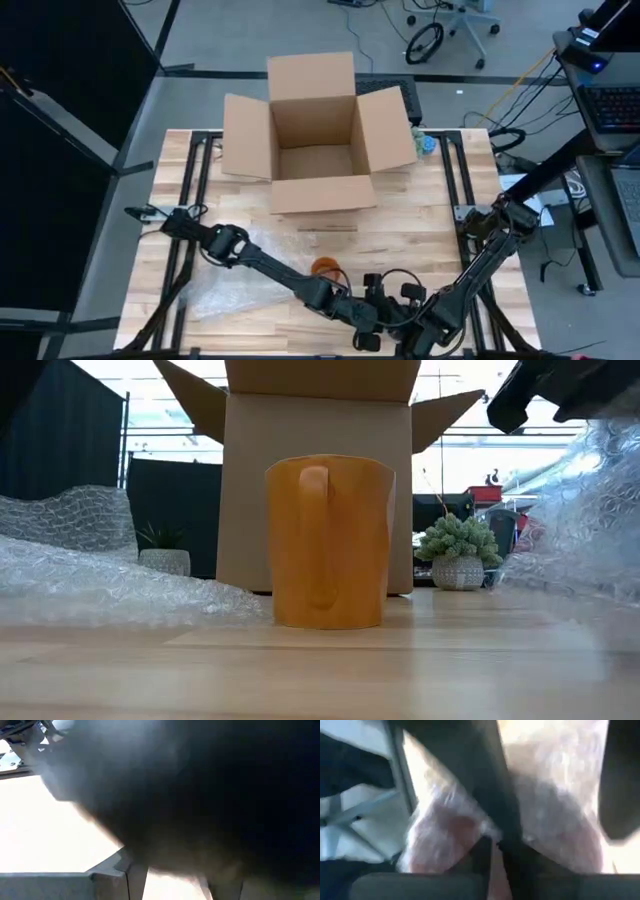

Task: Wrap mug
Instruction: Wrap the pink mug with the transparent bubble wrap

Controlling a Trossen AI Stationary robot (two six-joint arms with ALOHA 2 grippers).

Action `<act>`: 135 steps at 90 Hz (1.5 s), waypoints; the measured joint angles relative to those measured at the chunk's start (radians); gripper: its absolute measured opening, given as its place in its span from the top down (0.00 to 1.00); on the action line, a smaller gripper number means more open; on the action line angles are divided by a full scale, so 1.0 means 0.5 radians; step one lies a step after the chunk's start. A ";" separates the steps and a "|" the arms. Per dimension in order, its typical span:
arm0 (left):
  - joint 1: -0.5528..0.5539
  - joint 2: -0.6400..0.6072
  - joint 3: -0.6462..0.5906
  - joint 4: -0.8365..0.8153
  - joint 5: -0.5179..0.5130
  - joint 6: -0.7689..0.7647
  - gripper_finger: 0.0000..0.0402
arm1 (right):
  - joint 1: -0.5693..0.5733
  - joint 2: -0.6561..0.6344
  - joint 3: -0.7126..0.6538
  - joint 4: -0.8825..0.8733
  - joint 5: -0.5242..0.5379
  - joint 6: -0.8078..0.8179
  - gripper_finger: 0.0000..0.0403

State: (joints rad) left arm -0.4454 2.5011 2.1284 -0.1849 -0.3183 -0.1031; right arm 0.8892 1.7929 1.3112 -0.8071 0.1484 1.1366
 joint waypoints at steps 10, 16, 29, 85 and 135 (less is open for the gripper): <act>-0.004 -0.001 -0.001 0.003 0.008 0.009 0.62 | 0.007 -0.070 -0.003 -0.026 -0.065 -0.023 0.75; -0.008 -0.002 -0.001 -0.006 0.008 0.013 0.62 | 0.001 -0.099 -0.003 -0.029 -0.130 -0.039 0.69; -0.002 0.000 -0.002 -0.012 0.013 0.010 0.62 | -0.010 -0.223 0.014 -0.017 -0.141 -0.047 0.61; -0.002 0.000 -0.002 0.001 0.005 0.012 0.62 | 0.072 -0.574 0.013 -0.786 -0.350 0.268 0.60; -0.002 0.000 -0.003 0.009 0.004 0.012 0.62 | 0.308 -0.217 0.013 -0.752 -0.384 0.097 0.61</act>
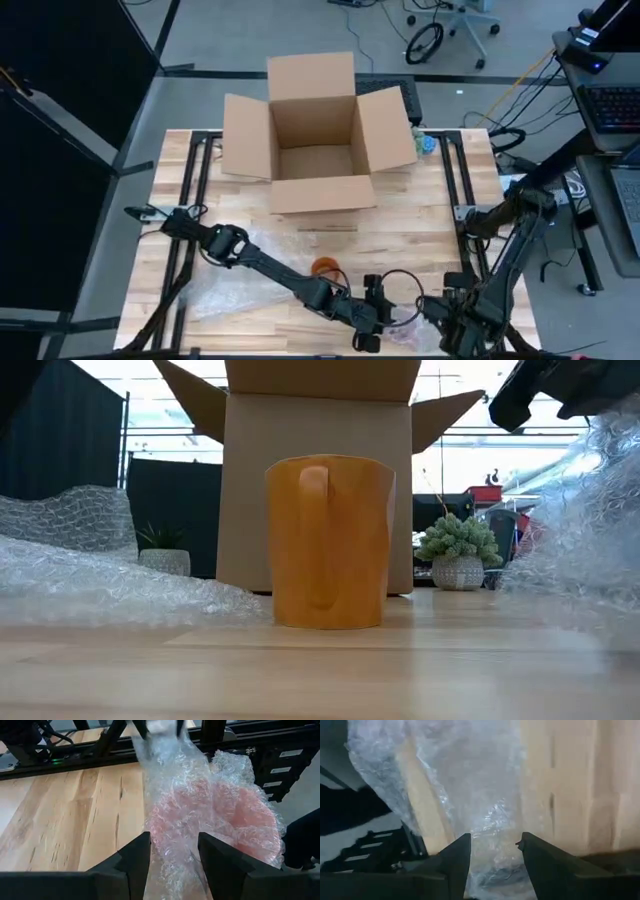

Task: Wrap mug
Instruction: Wrap the pink mug with the transparent bubble wrap

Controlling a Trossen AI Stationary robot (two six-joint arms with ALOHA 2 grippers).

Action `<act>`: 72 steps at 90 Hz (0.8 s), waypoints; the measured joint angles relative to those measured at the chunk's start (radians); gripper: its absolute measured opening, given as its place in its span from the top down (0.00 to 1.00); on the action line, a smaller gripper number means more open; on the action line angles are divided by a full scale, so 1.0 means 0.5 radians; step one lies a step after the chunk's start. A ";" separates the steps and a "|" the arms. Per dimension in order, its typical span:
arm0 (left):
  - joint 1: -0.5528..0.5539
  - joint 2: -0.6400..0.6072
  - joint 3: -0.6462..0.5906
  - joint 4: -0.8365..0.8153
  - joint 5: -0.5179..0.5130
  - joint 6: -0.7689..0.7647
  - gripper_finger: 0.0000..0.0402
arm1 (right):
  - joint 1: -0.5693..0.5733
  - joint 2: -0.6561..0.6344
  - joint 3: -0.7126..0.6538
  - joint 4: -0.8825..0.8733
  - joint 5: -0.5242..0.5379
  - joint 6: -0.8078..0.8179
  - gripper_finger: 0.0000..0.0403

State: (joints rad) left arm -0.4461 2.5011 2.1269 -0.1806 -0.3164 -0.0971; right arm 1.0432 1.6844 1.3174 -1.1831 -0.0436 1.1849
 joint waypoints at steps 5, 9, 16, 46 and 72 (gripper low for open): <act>0.000 0.000 0.000 0.000 0.000 0.001 0.62 | 0.004 0.062 0.000 0.026 0.000 -0.046 0.62; 0.000 0.000 0.000 0.001 0.000 0.001 0.62 | 0.005 0.108 0.000 0.028 0.000 -0.053 0.64; 0.000 0.000 0.000 0.011 0.001 0.001 0.62 | 0.005 0.161 -0.001 0.107 -0.001 -0.078 0.73; 0.000 0.001 -0.001 0.024 0.011 0.008 0.62 | -0.007 0.022 -0.001 0.432 0.212 -0.126 0.99; 0.002 0.001 -0.002 0.027 0.017 0.010 0.62 | -0.090 -0.031 0.000 0.637 0.650 -0.248 1.00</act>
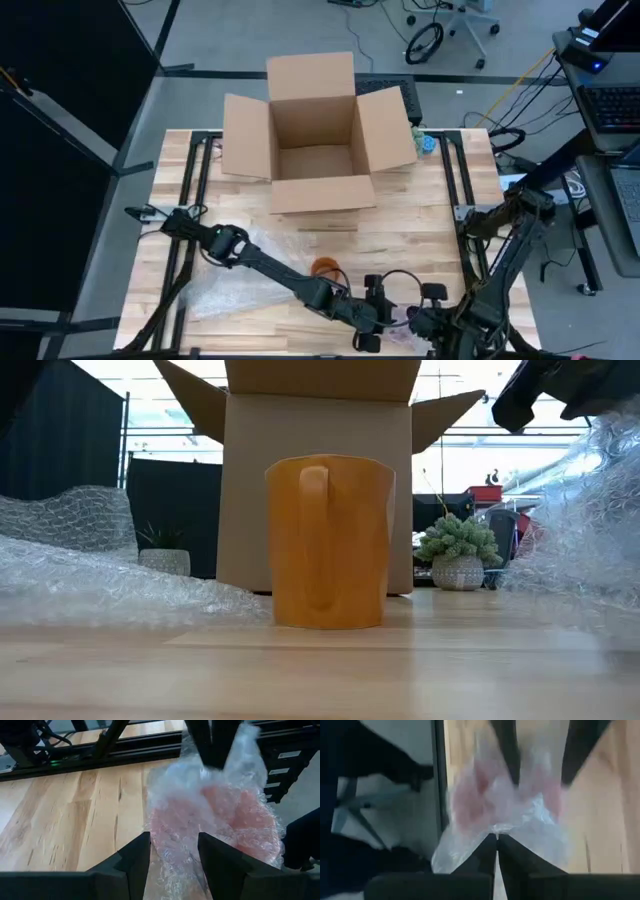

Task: Wrap mug
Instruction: Wrap the pink mug with the transparent bubble wrap

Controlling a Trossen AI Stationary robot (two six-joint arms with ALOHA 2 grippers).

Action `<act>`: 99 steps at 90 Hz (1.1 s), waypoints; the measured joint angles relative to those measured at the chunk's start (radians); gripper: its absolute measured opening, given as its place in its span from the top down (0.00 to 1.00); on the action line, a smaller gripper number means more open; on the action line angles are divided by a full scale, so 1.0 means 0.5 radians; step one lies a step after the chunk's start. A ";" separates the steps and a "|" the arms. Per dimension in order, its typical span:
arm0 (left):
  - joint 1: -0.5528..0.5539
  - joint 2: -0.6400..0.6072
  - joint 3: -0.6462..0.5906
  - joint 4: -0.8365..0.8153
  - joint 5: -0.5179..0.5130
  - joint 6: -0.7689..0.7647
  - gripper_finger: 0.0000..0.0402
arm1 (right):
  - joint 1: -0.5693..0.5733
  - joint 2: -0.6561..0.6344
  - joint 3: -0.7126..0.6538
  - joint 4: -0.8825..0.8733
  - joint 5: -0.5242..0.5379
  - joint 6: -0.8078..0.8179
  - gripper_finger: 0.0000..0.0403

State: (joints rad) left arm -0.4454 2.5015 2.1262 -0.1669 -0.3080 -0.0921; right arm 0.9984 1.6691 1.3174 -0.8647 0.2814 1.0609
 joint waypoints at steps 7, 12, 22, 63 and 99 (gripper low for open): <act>0.000 0.000 0.001 0.001 0.001 0.000 0.62 | -0.055 0.038 0.000 0.054 0.022 -0.078 1.00; 0.000 0.000 0.001 0.001 0.001 0.000 0.62 | -0.101 0.068 0.000 0.067 0.021 -0.112 1.00; -0.002 0.000 0.000 -0.004 0.000 -0.009 0.62 | -0.156 0.132 0.004 0.017 -0.031 -0.121 1.00; -0.009 -0.028 0.049 0.028 -0.156 0.001 0.62 | -0.175 0.319 0.002 0.017 -0.137 -0.122 1.00; 0.030 0.064 0.050 0.077 -0.021 -0.008 0.62 | -0.182 0.316 0.000 0.038 -0.158 -0.059 1.00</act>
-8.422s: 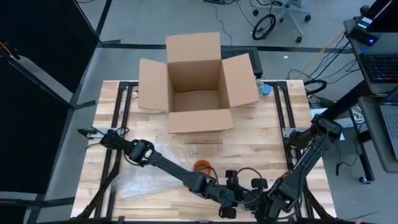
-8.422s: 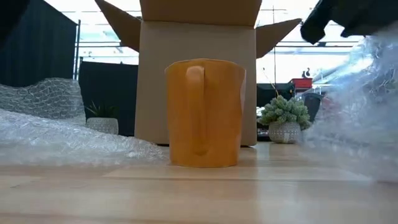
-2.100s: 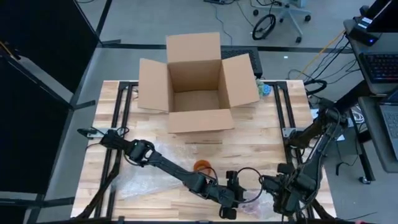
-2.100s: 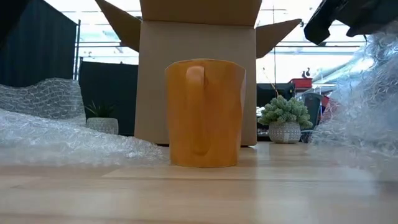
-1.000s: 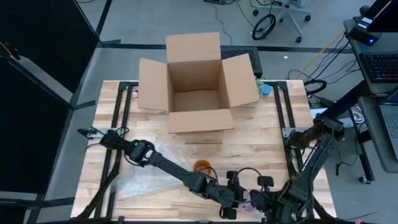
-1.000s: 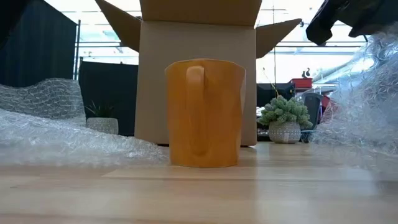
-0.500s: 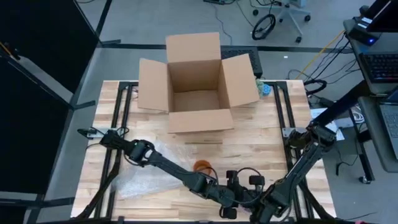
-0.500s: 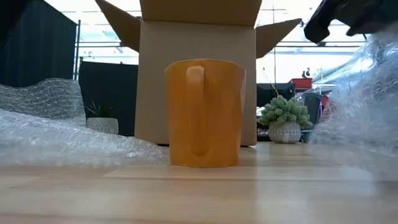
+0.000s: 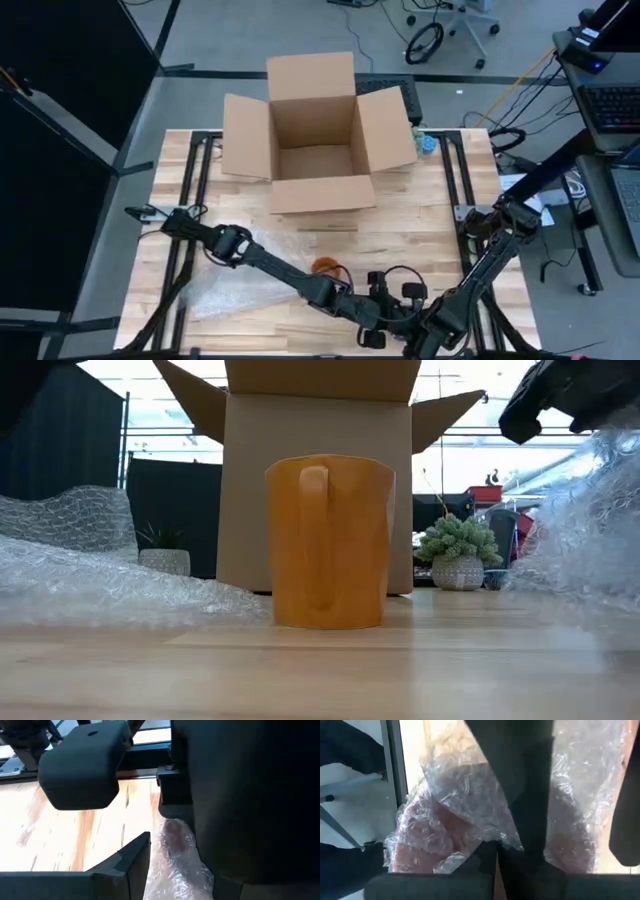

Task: Wrap mug
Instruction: Wrap the pink mug with the transparent bubble wrap

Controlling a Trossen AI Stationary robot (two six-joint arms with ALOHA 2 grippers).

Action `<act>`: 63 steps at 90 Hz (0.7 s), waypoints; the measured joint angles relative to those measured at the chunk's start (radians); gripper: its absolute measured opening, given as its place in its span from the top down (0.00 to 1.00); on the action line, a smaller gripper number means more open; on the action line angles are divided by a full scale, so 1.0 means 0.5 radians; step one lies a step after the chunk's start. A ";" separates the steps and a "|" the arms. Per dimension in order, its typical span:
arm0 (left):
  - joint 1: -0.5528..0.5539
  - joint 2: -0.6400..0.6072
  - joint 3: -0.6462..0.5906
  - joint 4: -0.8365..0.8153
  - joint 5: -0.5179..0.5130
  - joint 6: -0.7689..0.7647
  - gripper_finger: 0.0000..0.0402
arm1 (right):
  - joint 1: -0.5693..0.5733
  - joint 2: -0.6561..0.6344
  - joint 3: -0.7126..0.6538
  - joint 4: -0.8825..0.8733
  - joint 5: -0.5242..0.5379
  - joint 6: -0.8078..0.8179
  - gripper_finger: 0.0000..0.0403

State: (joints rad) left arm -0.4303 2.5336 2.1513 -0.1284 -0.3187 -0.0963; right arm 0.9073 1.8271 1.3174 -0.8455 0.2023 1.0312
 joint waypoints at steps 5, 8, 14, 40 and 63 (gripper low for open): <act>0.004 0.000 0.000 -0.002 0.002 0.000 0.62 | -0.005 0.000 0.000 0.001 -0.006 0.041 0.99; 0.007 0.001 0.000 -0.006 0.006 -0.001 0.62 | -0.011 0.000 0.000 0.004 -0.028 0.053 0.99; 0.009 0.001 0.000 -0.008 0.012 -0.006 0.62 | -0.030 -0.012 0.000 0.008 -0.102 0.056 0.95; 0.009 0.002 0.004 0.006 0.019 -0.014 0.62 | -0.050 -0.167 -0.004 0.015 -0.418 0.096 0.69; 0.009 0.007 -0.002 -0.026 0.008 0.001 0.62 | -0.047 -0.252 0.004 -0.144 -0.366 0.109 0.62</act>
State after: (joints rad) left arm -0.4259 2.5370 2.1506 -0.1414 -0.3145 -0.0958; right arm 0.8837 1.7012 1.3193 -0.9176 0.0195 1.0855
